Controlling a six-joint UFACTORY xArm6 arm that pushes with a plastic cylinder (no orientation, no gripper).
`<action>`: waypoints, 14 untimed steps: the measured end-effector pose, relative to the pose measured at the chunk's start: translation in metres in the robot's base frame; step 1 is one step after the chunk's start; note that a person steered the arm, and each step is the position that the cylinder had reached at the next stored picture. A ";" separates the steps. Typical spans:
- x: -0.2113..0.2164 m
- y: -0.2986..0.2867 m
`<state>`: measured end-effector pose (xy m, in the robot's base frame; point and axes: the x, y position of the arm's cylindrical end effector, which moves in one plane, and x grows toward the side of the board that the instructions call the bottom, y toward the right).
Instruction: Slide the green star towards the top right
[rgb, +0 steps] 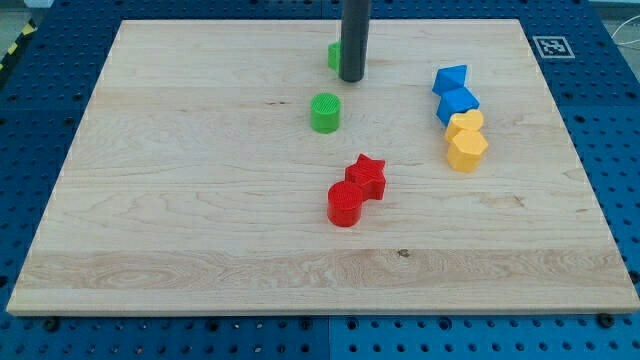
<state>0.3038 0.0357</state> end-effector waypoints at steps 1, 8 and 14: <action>-0.024 -0.002; -0.102 -0.048; -0.074 -0.067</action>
<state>0.2295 -0.0310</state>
